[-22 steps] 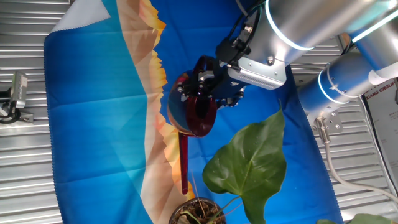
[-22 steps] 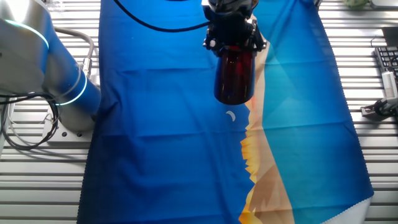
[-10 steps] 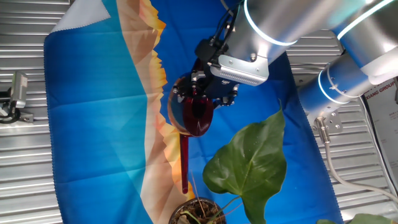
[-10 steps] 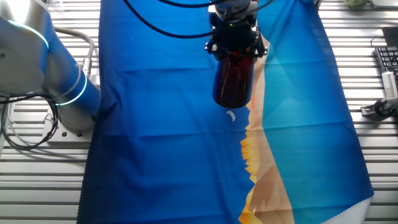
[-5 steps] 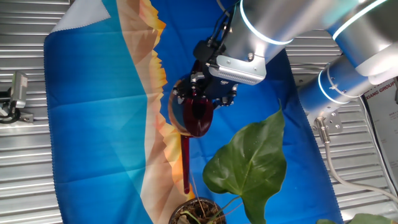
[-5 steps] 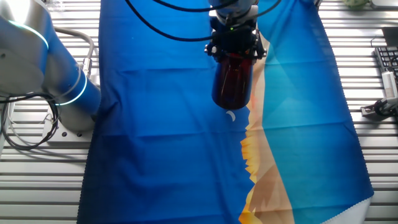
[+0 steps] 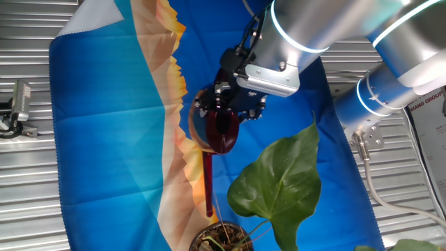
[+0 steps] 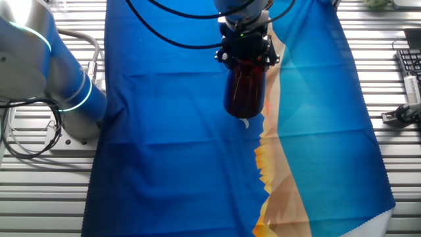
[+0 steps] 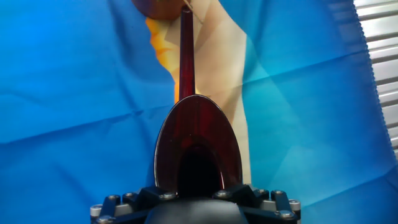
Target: Water the plant
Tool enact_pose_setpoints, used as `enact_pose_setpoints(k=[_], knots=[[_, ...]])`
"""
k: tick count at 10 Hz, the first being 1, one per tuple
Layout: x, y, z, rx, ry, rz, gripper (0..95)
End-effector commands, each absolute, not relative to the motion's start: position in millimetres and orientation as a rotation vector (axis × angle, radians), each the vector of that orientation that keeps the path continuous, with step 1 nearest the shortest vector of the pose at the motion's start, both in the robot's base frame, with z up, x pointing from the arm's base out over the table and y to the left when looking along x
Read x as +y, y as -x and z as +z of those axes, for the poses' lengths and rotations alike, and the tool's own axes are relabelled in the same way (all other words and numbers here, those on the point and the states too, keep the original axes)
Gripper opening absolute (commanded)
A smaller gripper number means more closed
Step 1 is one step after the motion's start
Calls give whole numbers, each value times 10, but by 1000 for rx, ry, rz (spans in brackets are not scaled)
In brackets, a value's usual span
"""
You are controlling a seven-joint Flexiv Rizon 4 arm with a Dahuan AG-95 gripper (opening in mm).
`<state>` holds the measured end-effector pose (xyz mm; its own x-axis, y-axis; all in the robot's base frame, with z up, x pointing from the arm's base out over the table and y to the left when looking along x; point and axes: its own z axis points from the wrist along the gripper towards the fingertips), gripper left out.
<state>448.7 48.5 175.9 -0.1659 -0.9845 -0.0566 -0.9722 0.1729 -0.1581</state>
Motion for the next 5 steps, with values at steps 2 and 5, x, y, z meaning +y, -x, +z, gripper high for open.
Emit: enact_pose_setpoints(k=[2,5], knots=[[472,-4486,1719,2293,1926,-127,0],[473,-4480,1672,2299,1920,-127,0]])
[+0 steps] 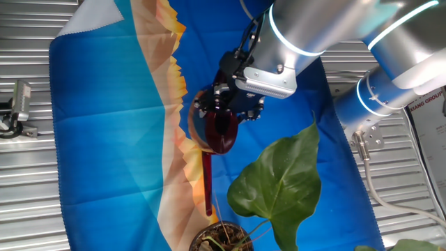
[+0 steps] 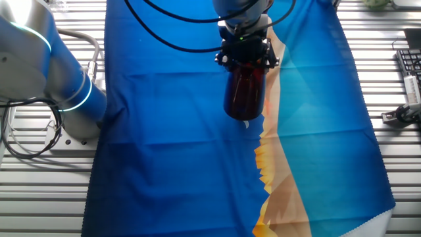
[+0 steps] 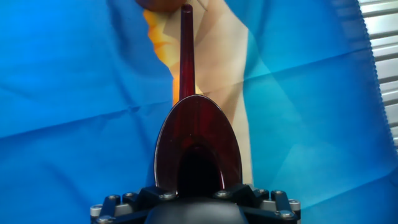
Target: Water the plant
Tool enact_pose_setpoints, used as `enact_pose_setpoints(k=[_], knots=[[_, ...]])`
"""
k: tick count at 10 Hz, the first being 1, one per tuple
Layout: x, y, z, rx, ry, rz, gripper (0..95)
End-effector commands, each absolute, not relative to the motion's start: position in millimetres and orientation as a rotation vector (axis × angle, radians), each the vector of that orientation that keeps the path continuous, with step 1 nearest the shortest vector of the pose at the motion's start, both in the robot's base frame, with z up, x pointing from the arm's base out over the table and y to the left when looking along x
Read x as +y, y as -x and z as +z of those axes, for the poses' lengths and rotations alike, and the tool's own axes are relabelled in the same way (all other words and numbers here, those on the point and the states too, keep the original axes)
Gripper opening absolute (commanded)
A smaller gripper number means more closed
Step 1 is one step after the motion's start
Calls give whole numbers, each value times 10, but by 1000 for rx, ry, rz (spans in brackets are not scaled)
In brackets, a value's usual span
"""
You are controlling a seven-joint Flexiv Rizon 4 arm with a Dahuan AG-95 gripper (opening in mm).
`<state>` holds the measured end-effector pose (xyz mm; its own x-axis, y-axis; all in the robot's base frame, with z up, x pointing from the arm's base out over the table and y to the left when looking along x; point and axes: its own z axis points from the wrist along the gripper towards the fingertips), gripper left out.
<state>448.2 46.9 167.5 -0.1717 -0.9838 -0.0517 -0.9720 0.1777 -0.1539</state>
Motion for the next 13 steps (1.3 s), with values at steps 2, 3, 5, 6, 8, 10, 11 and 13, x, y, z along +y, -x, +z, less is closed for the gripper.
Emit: enact_pose_setpoints(k=[2,3,5,6,8,10,11,13], knots=[[474,-4478,1654,2300,1917,-134,0],[472,-4477,1646,2298,1918,-133,0],[465,-4471,1620,2290,1920,-142,0],[466,-4469,1608,2290,1918,-142,0],[474,-4461,1557,2294,1916,-146,0],[478,-4458,1537,2295,1921,-137,0],[479,-4457,1528,2294,1920,-138,0],[482,-4453,1506,2292,1916,-138,0]])
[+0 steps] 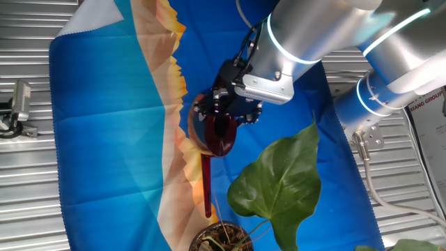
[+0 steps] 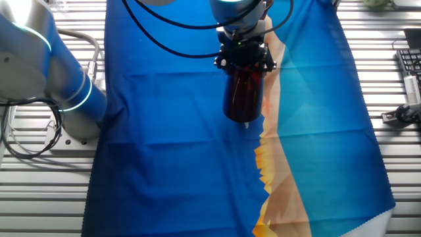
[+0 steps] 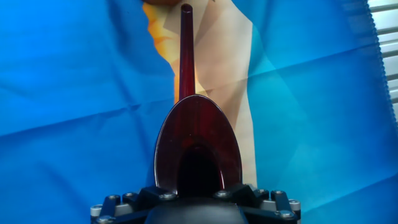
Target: Water the plant
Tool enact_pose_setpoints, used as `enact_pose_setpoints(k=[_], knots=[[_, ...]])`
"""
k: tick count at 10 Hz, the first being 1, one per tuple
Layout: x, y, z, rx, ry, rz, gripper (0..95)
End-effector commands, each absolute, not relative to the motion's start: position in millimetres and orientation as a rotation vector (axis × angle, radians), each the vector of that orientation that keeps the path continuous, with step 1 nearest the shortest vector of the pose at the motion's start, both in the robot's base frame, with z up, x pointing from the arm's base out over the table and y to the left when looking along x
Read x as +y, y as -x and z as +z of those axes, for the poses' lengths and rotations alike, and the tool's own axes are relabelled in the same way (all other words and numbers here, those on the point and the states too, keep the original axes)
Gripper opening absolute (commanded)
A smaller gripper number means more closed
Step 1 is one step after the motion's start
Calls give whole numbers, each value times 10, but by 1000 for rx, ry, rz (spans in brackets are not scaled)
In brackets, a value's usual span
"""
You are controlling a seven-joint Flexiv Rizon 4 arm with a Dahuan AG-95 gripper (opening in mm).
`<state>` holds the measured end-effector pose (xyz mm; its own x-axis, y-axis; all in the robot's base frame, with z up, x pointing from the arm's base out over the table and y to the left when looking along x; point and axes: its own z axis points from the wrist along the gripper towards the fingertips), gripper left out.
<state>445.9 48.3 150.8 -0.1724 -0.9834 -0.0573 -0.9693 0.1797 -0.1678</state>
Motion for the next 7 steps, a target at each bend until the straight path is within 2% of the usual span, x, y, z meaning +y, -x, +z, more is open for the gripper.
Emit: enact_pose_setpoints(k=[1,7], knots=[[484,-4451,1495,2292,1915,-141,0],[491,-4443,1457,2295,1900,-124,0]])
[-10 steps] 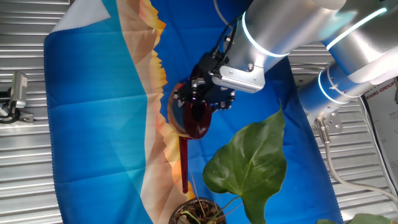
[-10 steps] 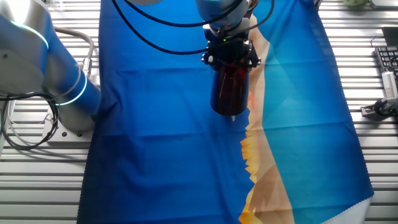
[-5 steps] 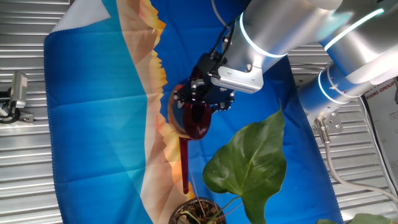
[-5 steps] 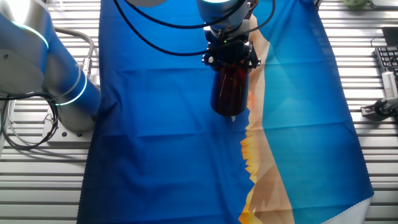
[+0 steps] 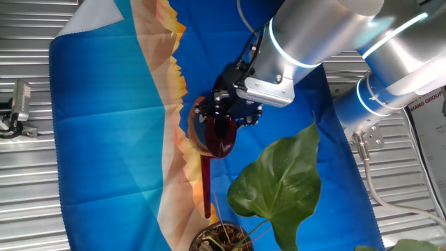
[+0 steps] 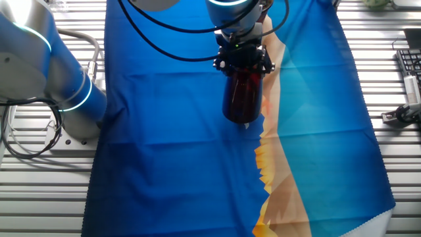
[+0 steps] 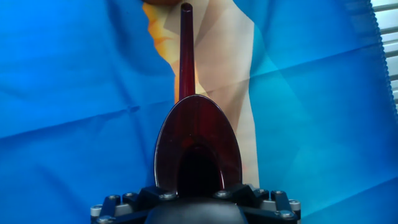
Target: Water the plant
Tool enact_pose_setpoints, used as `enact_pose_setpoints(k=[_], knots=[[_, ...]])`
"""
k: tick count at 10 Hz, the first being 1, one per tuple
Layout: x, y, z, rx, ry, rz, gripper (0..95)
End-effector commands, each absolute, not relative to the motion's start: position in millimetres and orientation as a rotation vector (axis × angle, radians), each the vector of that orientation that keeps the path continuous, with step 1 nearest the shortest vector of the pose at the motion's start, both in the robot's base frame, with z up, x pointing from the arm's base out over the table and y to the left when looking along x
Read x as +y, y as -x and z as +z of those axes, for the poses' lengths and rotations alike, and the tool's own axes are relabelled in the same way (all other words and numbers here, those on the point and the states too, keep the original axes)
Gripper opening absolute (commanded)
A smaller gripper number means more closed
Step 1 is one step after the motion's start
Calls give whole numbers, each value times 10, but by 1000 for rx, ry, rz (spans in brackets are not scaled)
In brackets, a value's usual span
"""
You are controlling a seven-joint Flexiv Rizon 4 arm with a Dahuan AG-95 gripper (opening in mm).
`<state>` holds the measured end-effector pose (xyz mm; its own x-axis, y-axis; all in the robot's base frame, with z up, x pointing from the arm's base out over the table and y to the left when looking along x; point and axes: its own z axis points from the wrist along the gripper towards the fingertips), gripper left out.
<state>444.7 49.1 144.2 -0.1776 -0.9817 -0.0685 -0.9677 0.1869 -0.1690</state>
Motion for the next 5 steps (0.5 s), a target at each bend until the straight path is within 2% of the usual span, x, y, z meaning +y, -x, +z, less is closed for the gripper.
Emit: enact_pose_setpoints(k=[1,5], knots=[[490,-4443,1458,2300,1894,-122,0],[470,-4441,1465,2295,1886,-113,0]])
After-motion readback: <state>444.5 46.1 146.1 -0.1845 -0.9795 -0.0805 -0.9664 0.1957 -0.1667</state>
